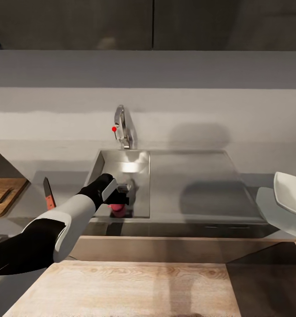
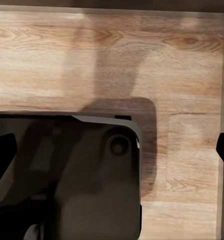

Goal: In the kitchen, take the Vidalia onion out of the sink, dice it on the chopping board with the paring knife, put the diced onion into the bowl on the countertop, then place both the paring knife and the chopping board into the sink.

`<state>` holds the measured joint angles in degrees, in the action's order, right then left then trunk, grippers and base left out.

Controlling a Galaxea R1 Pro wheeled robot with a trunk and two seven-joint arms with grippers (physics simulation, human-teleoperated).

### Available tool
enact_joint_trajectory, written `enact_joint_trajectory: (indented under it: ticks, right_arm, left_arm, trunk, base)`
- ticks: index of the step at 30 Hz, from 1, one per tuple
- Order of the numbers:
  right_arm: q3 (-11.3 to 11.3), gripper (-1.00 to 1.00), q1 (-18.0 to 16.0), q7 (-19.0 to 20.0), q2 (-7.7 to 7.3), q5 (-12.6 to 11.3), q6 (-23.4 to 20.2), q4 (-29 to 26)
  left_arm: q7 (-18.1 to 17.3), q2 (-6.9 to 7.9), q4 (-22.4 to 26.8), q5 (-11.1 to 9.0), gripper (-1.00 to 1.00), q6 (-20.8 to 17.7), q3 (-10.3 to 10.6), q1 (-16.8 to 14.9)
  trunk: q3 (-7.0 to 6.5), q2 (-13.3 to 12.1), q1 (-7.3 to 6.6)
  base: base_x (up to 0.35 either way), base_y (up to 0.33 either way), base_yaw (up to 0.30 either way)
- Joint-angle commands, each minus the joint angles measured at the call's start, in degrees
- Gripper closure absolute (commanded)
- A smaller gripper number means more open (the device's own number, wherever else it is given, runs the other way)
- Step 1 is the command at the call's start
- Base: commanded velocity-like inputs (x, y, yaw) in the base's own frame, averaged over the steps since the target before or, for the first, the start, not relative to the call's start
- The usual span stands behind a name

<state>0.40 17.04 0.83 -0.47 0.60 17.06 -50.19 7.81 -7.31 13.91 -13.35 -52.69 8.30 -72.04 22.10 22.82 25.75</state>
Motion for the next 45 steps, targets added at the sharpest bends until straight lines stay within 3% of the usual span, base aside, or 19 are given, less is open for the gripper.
enact_joint_trajectory:
  ticks: [1,19,20,36,45]
  right_arm:
    - [0.04,-1.0,0.01,0.2,-0.03,0.03,0.08,-0.07]
    - [0.21,-1.0,0.01,0.49,-0.4,0.47,0.09,-0.08]
    - [0.21,-1.0,0.04,0.49,-0.4,0.46,0.1,-0.08]
    - [0.16,-1.0,0.02,0.4,-0.36,0.26,0.17,-0.08]
    - [0.13,-1.0,0.03,0.4,-0.32,0.17,0.17,-0.08]
  left_arm:
    - [0.45,0.01,0.06,-0.62,-1.0,-0.22,0.32,-0.03]
    - [0.45,0.01,0.12,-0.63,-1.0,-0.23,0.32,-0.01]
    - [0.45,0.01,0.13,-0.63,1.0,-0.22,0.32,-0.02]
    - [0.45,0.01,0.16,-0.62,1.0,-0.3,0.32,0.0]
    - [0.45,0.01,0.5,-0.62,1.0,-0.38,0.28,-0.01]
  trunk:
    - [0.18,0.1,0.03]
    - [0.39,0.1,0.03]
    - [0.39,0.1,0.03]
    - [0.38,0.1,0.03]
    - [-0.28,0.1,0.03]
  base:
    - [0.0,0.0,0.0]
    - [0.0,0.0,0.0]
    - [0.0,0.0,0.0]
    - [0.0,0.0,0.0]
    - [0.0,0.0,-0.034]
